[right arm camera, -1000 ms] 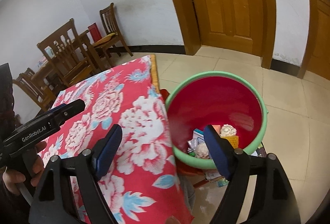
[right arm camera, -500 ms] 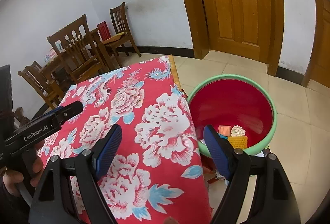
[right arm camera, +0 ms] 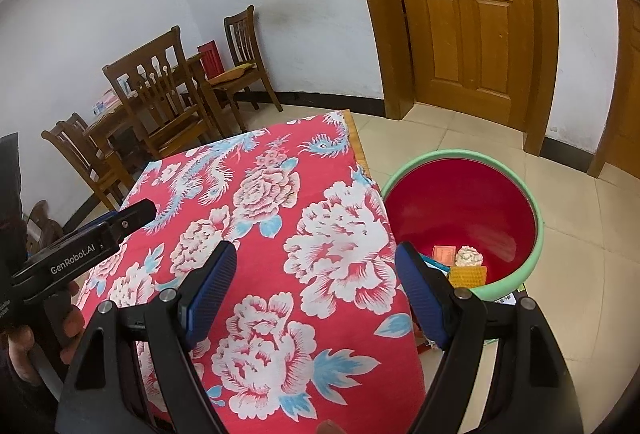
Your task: Collect trash
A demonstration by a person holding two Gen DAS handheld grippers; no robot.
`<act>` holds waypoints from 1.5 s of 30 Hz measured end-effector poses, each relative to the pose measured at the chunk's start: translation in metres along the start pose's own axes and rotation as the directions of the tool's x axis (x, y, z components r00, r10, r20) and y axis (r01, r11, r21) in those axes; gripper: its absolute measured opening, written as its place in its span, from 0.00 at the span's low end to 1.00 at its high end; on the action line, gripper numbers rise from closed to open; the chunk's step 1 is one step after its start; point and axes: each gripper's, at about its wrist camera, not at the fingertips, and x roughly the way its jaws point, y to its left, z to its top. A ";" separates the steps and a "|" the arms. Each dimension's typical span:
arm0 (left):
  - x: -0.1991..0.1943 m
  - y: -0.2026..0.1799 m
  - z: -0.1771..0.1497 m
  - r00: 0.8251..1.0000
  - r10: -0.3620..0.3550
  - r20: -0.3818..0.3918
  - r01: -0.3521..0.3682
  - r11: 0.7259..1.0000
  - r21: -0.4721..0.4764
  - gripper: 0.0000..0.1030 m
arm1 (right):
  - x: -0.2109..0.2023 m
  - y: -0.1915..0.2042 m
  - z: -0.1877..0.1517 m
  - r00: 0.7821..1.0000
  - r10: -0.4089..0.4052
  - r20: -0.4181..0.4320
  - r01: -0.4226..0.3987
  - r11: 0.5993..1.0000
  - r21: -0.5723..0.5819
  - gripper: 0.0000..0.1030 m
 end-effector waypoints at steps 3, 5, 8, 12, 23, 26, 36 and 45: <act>-0.003 0.002 -0.001 1.000 -0.003 0.002 0.003 1.000 -0.003 0.72 | -0.001 0.002 0.000 1.000 0.000 0.002 0.000 1.000 -0.004 0.79; -0.003 0.002 -0.001 1.000 -0.005 0.002 0.005 1.000 -0.002 0.72 | -0.001 0.004 0.000 1.000 0.000 0.004 0.000 1.000 -0.006 0.79; -0.005 0.003 0.000 1.000 -0.006 0.006 0.007 1.000 -0.006 0.72 | -0.002 0.005 0.000 1.000 0.000 0.004 0.000 1.000 -0.007 0.79; -0.008 0.004 0.000 1.000 -0.006 0.011 0.006 1.000 -0.009 0.72 | -0.001 0.006 0.000 1.000 -0.001 0.004 0.001 1.000 -0.008 0.79; -0.010 0.005 0.002 1.000 -0.003 0.016 0.003 1.000 -0.011 0.72 | -0.002 0.007 0.001 1.000 0.000 0.007 0.000 1.000 -0.009 0.79; -0.011 0.005 0.002 1.000 -0.002 0.017 0.002 1.000 -0.010 0.72 | -0.002 0.007 0.000 1.000 0.000 0.007 0.000 1.000 -0.009 0.79; -0.012 0.005 0.003 1.000 -0.001 0.018 0.001 1.000 -0.010 0.72 | -0.002 0.008 0.000 1.000 0.000 0.008 0.000 1.000 -0.010 0.79; -0.013 0.006 0.004 1.000 -0.003 0.018 0.003 1.000 -0.010 0.72 | -0.002 0.008 0.000 1.000 -0.001 0.008 0.001 1.000 -0.010 0.79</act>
